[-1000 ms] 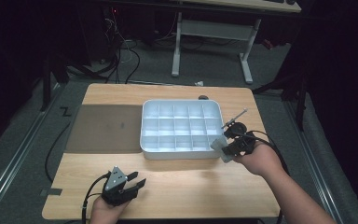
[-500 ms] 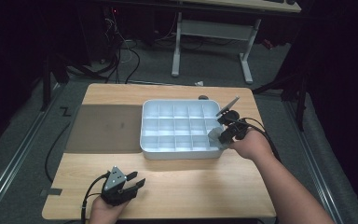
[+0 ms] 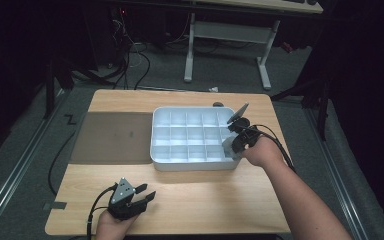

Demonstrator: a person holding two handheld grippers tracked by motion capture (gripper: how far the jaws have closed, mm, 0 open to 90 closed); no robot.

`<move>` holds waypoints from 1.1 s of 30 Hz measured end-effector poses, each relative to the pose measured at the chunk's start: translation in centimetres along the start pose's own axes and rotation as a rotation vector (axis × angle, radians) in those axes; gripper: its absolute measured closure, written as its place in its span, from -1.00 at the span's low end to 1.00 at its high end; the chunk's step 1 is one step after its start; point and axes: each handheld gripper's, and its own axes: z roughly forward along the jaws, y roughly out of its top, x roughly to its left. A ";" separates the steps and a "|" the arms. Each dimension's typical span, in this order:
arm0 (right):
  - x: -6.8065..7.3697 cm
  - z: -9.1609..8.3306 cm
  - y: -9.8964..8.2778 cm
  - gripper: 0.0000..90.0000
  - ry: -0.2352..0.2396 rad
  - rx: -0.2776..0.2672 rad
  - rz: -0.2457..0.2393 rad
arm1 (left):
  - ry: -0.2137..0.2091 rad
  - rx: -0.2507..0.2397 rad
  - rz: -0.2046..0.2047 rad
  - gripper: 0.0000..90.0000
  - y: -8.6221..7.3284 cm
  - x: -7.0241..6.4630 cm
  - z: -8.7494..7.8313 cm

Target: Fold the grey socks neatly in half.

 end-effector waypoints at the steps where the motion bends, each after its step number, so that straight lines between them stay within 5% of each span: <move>1: -0.1 0.1 0.1 0.70 0.000 0.002 -0.003 | 0.001 -0.001 0.000 0.24 0.0 0.0 0.0; 20: 0.5 3.0 0.9 0.70 -0.047 0.080 0.016 | 0.004 -0.003 -0.009 0.23 0.0 0.4 -0.3; 33: 0.5 4.7 1.3 0.69 -0.031 0.126 0.030 | 0.007 -0.008 -0.012 0.23 0.0 0.4 -0.2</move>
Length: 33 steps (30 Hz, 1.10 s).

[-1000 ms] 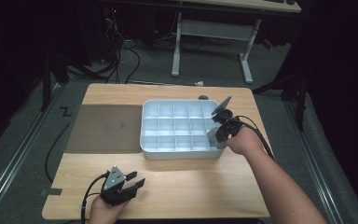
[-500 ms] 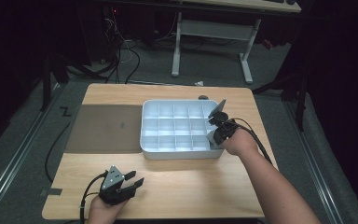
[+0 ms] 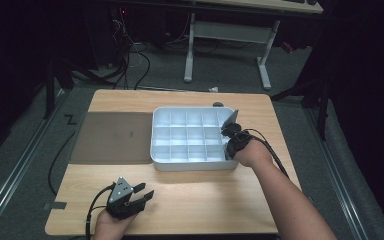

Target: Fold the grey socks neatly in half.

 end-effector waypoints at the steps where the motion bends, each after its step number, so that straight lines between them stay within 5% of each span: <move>1: 0.0 0.0 0.0 0.69 0.000 0.000 0.000 | 0.000 0.000 0.000 0.23 0.0 0.0 0.0; 17: -0.1 0.6 -0.2 0.59 0.028 -0.004 -0.001 | -0.004 0.007 0.001 0.23 0.0 -0.1 0.1; 33: -0.6 -2.3 -0.1 0.42 0.067 -0.059 -0.003 | -0.003 0.013 -0.001 0.22 -0.1 0.1 0.1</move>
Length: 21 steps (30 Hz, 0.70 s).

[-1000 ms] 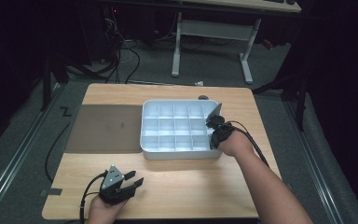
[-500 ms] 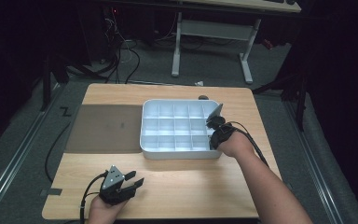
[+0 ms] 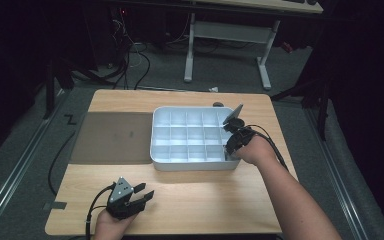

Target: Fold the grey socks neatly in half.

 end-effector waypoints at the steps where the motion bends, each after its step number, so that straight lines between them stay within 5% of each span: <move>1: 0.0 -0.2 0.1 0.41 0.000 -0.004 0.007 | 0.001 -0.002 -0.003 0.23 0.0 0.0 0.0; 7: -0.2 -0.7 0.8 0.54 -0.009 -0.026 0.004 | 0.001 -0.003 -0.002 0.23 0.0 0.0 0.0; 11: 0.0 -0.1 1.2 1.00 -0.021 -0.016 -0.023 | 0.000 -0.002 -0.004 0.23 0.0 0.1 -0.1; 21: 0.1 3.7 2.0 1.00 -0.045 0.100 -0.009 | -0.003 -0.003 -0.006 0.23 0.0 0.1 0.0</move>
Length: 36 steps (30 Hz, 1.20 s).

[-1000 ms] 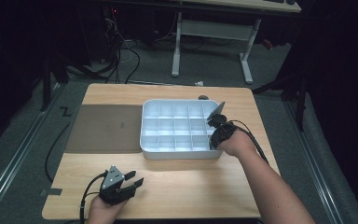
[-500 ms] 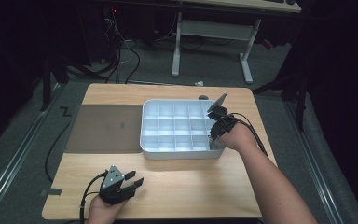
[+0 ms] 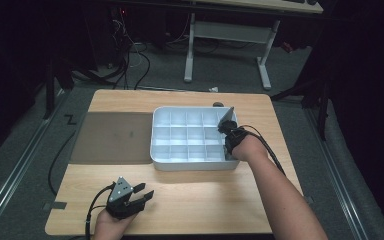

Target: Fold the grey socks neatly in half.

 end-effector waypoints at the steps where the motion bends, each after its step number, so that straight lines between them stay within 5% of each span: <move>1: 0.0 0.2 0.1 1.00 -0.001 0.003 -0.016 | 0.001 0.000 0.000 0.23 0.0 0.0 0.0; 8: 0.2 0.1 0.2 0.99 -0.006 0.007 -0.017 | -0.003 0.002 0.000 0.23 0.0 0.0 0.1; 19: -0.4 -3.6 -2.4 0.98 0.020 -0.063 -0.009 | -0.004 0.003 0.004 0.22 0.1 -0.1 0.2; 24: 0.2 -1.9 -3.2 0.98 0.015 -0.006 -0.002 | -0.006 0.005 0.004 0.22 0.1 -0.2 0.2; 28: 0.0 -0.8 -3.4 1.00 0.021 0.006 0.025 | -0.003 0.003 0.005 0.22 0.1 -0.2 0.2; 36: 0.3 0.4 -3.1 1.00 0.022 0.020 0.005 | 0.001 0.001 0.000 0.22 0.0 0.0 0.2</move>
